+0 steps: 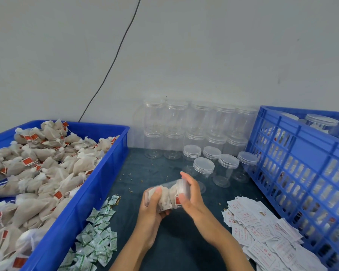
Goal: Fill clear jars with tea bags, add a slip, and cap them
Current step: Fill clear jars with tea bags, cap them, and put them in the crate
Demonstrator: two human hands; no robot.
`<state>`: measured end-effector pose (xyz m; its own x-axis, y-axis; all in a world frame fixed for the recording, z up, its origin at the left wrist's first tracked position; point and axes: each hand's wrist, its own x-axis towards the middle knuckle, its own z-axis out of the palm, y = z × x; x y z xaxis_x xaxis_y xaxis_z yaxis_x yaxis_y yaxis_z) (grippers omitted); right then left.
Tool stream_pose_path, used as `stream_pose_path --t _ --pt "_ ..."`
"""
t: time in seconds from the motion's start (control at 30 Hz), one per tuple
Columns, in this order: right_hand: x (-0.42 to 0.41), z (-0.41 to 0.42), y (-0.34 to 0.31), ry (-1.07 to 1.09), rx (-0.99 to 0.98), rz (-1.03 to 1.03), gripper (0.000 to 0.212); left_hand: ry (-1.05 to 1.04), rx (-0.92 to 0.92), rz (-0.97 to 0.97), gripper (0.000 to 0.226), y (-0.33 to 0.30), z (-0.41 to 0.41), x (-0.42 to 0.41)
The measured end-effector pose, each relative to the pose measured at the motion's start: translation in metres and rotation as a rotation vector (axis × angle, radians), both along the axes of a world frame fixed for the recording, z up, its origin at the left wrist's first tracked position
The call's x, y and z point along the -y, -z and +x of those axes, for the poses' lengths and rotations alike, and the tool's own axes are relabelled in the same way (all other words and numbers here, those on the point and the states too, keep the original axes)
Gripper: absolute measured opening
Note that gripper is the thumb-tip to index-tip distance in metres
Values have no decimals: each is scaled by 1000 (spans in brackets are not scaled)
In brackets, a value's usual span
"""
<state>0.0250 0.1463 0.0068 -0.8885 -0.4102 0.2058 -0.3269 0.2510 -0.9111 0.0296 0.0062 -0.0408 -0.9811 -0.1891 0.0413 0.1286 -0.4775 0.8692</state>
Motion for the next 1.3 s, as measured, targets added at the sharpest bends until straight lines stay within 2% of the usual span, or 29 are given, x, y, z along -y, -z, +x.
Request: stream_pose_path --t 0.03,0.07,0.17,0.2,0.23,0.3,0.33,0.43,0.53,0.6,0.73,0.83,0.9,0.97,1.1,1.17,1.3 --pt "-2 1 0 -48 -63 55 62 1 1 8 43 0 -1 2" --pt "-3 1 3 -32 -125 121 48 -2 -1 10 44 1 -1 3" --pt "-1 0 7 145 -190 225 29 -33 3 -27 52 1 0 4" --pt "-1 0 7 203 -174 247 30 -38 7 -41 58 0 1 3" --pt "-1 0 5 238 -167 250 41 -36 9 -48 62 0 2 2" --pt "-3 1 3 202 -189 216 64 -20 6 -44 63 0 1 1" --pt "-4 1 4 166 -242 219 66 -12 4 -40 61 0 1 1" --pt "-6 2 3 132 -383 296 49 8 2 -18 51 3 -1 1" --pt "1 4 4 158 -323 250 30 8 -13 -24 57 1 0 2" --pt "6 4 3 176 -266 202 19 -18 -35 -31 52 -1 2 2" --pt "11 3 5 198 -198 161 14 -82 -69 -63 46 -4 5 0" --pt "12 2 1 189 -161 189 13 -79 -102 -100 51 -7 7 -2" --pt "14 1 -6 181 -150 206 13 -74 -109 -71 44 -9 7 -1" --pt "15 2 -16 171 -145 194 28 -55 -103 1 40 -12 6 -1" --pt "15 1 -40 132 -38 63 72 36 -48 225 58 -27 9 -4" --pt "11 -1 -52 126 36 -24 74 89 -17 356 59 -39 10 -7" --pt "0 -4 -76 183 96 -159 59 178 -20 487 56 -61 7 -20"
